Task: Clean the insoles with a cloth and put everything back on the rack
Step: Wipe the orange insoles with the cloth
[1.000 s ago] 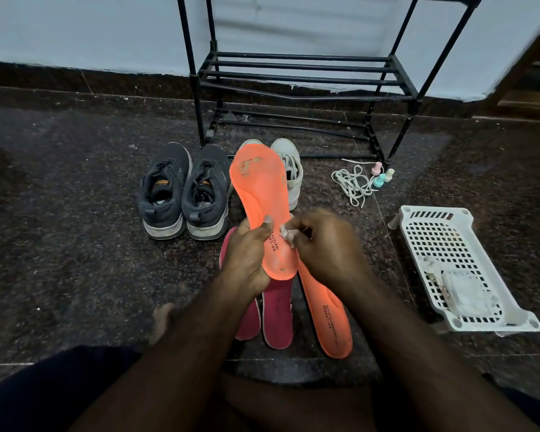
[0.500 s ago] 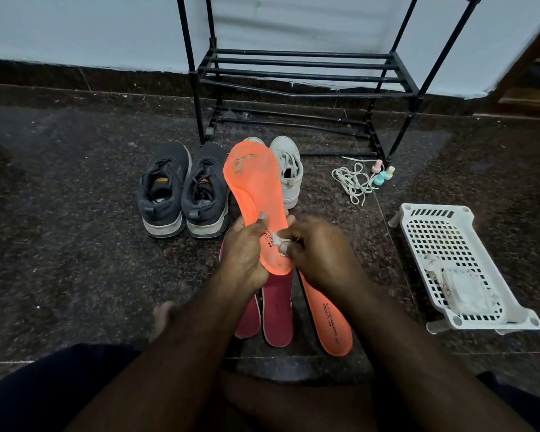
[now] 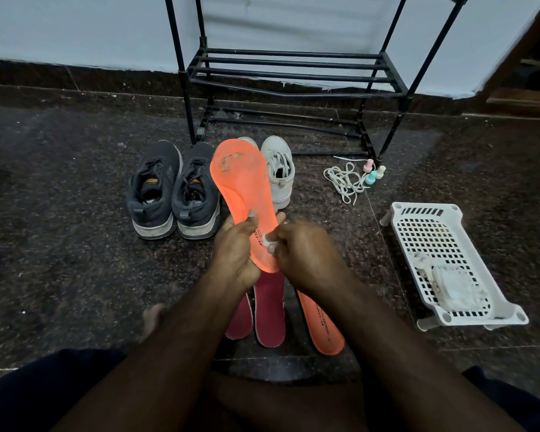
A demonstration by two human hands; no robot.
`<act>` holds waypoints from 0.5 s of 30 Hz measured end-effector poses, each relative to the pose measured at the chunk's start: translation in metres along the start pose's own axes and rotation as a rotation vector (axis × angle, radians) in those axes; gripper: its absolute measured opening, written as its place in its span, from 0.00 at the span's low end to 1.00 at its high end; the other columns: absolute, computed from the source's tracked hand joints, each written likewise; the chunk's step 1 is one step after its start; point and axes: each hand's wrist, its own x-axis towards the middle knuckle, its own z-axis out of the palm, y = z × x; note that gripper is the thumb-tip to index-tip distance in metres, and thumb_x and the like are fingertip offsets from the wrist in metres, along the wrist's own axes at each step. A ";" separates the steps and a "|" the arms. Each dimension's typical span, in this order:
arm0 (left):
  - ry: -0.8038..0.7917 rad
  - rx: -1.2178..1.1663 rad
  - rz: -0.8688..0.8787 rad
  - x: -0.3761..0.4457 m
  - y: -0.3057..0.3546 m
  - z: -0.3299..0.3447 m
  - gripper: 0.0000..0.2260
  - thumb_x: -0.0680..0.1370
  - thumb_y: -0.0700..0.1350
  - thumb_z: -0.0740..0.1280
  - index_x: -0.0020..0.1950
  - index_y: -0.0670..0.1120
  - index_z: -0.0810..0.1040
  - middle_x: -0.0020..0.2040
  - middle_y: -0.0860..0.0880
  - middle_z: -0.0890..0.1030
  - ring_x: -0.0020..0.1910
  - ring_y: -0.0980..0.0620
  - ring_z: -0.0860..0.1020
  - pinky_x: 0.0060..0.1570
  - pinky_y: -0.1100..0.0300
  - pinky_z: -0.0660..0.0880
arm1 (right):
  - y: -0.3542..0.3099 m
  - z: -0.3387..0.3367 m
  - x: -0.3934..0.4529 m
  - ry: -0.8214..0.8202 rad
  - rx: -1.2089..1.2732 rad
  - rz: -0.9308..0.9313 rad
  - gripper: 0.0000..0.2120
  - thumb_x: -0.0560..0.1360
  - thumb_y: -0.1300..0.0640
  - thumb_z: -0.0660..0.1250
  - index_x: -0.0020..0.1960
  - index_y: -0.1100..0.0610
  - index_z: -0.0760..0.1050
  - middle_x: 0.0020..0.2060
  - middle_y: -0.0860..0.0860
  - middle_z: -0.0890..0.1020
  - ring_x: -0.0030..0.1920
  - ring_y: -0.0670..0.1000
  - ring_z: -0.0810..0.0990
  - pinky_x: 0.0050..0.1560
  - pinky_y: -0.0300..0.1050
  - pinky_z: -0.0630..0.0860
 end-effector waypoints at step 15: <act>0.027 -0.017 0.015 -0.002 0.000 0.000 0.15 0.84 0.37 0.60 0.70 0.42 0.72 0.61 0.34 0.80 0.48 0.39 0.85 0.39 0.47 0.83 | 0.001 -0.006 -0.001 -0.059 0.079 -0.122 0.10 0.75 0.62 0.67 0.52 0.56 0.84 0.49 0.55 0.81 0.53 0.52 0.77 0.52 0.42 0.69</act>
